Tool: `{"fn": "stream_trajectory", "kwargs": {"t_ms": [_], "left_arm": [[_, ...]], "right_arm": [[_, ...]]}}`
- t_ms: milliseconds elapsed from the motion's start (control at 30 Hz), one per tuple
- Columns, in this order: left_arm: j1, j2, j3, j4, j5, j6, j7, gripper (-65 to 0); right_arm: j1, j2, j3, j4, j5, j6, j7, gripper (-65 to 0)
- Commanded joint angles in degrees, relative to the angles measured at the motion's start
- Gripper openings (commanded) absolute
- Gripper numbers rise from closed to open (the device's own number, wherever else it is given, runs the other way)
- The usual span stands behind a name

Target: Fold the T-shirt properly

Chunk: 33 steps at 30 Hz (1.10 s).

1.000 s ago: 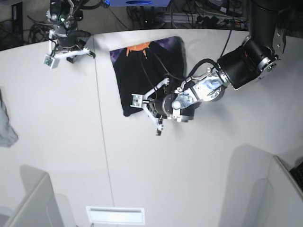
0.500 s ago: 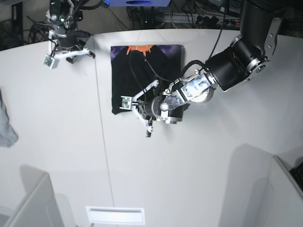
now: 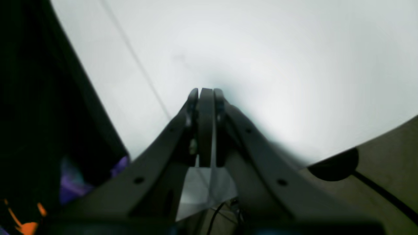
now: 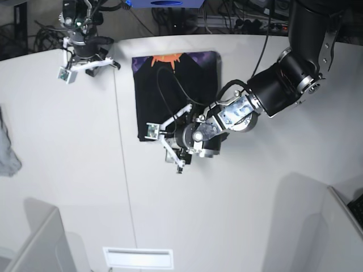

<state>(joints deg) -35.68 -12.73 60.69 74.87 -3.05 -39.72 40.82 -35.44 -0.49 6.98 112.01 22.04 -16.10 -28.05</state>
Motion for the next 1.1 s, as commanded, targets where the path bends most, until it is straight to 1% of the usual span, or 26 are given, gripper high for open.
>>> {"fn": "stream_trajectory", "kwargs": {"t_ms": [0, 67, 133, 167, 233, 267, 333, 400, 467, 500, 533, 567, 633, 667, 733, 767, 867, 933, 967, 1000, 1033, 1067], "left_arm": [[-2.34, 0.82, -0.51, 0.78, -0.16, -0.28, -0.25, -13.8], [-4.27, 1.70, -0.86, 0.78, -0.07, -0.28, -0.25, -6.7], [-4.89, 2.23, -3.15, 1.83, -0.07, -0.28, -0.25, -3.5], [-4.89, 2.31, -5.26, 3.06, -0.07, -0.28, -0.16, -3.0], [-4.45, 2.40, -11.06, 6.40, -0.07, -0.28, 0.19, -4.3], [-3.57, 2.40, -15.02, 8.43, -0.34, -0.23, 1.86, -5.6], [-1.37, 2.40, -23.81, 14.05, -0.42, -0.23, 5.64, -9.2], [3.11, 2.40, -32.33, 21.61, 0.10, -0.23, 8.37, -15.8], [8.56, 1.70, -39.37, 29.88, 0.10, -0.23, 8.81, -26.2], [11.99, 0.20, -42.71, 33.13, 0.19, -0.23, 8.81, -32.4], [14.54, -1.11, -44.91, 35.24, 0.19, -0.14, 8.63, -38.8], [17.35, -2.43, -47.02, 37.09, 0.19, -0.14, 8.63, -46.6], [22.63, -4.81, -51.41, 38.84, 0.19, -0.14, 8.54, -64.3], [24.74, -5.60, -53.26, 39.02, 0.19, -0.14, 8.28, -65.0], [30.27, -7.97, -58.00, 39.02, 0.10, -0.14, 5.12, -65.0], [33.70, -8.94, -60.38, 39.02, 0.02, -0.14, 1.86, -65.0], [45.66, -10.87, -68.64, 38.93, -0.16, -0.14, -11.15, -65.0], [52.25, -10.70, -72.86, 38.58, -0.42, -0.14, -19.24, -65.0], [55.33, -10.61, -74.88, 38.49, -0.51, -0.14, -23.02, -65.0], [58.93, -10.43, -76.73, 38.40, -0.51, -0.14, -27.06, -65.0], [61.84, -9.99, -77.96, 37.96, -0.60, -0.14, -30.05, -65.0], [64.91, -9.29, -79.19, 37.26, -0.60, -0.14, -33.48, -65.0]], "right_arm": [[-0.12, 0.18, -0.52, 0.74, -0.20, 0.05, 1.11, -65.0], [0.23, 0.18, -1.49, 0.74, -0.28, 0.05, 1.11, -65.0], [0.50, 0.27, -2.19, 0.65, -0.37, 0.05, 1.11, -65.0], [0.50, 0.27, -2.37, 0.65, -0.37, 0.05, 1.11, -65.0], [0.50, 0.27, -2.37, 0.65, -0.37, 0.05, 1.11, -65.0], [0.50, 0.36, -2.37, 0.65, -0.37, 0.05, 1.11, -65.0], [0.50, 2.21, -2.37, 0.65, -0.37, 0.05, 1.11, -65.0], [0.50, 4.14, -2.46, 0.74, -0.37, 0.05, 1.20, -65.0], [0.50, 6.25, -2.46, 0.74, -0.46, 0.14, 1.28, -65.0], [0.50, 7.92, -2.46, 0.74, -0.46, 0.84, 1.28, -65.0], [0.50, 9.33, -2.46, 0.74, -0.46, 2.08, 1.28, -65.0], [0.50, 10.73, -2.37, 0.92, -0.46, 4.01, 1.28, -65.0], [0.50, 13.11, -2.19, 1.09, -0.46, 7.26, 1.28, -65.0], [0.50, 13.99, -2.02, 1.09, -0.46, 8.14, 1.28, -65.0], [0.23, 15.66, -1.93, 1.09, -0.46, 9.46, 1.28, -65.0], [0.14, 16.54, -1.93, 1.09, -0.46, 9.90, 1.28, -65.0], [-1.09, 19.17, -1.93, 1.18, -0.55, 11.13, 1.37, -65.0], [-1.97, 20.49, -1.93, 1.36, -0.55, 11.57, 2.78, -65.0], [-2.84, 20.93, -1.93, 1.44, -0.55, 11.75, 5.15, -65.0], [-4.25, 21.28, -2.02, 1.44, -1.25, 11.75, 8.76, -65.0], [-5.39, 21.46, -2.37, 1.44, -2.92, 11.75, 12.27, -65.0], [-6.54, 21.11, -2.46, 1.36, -6.00, 11.75, 16.23, -65.0]]}}
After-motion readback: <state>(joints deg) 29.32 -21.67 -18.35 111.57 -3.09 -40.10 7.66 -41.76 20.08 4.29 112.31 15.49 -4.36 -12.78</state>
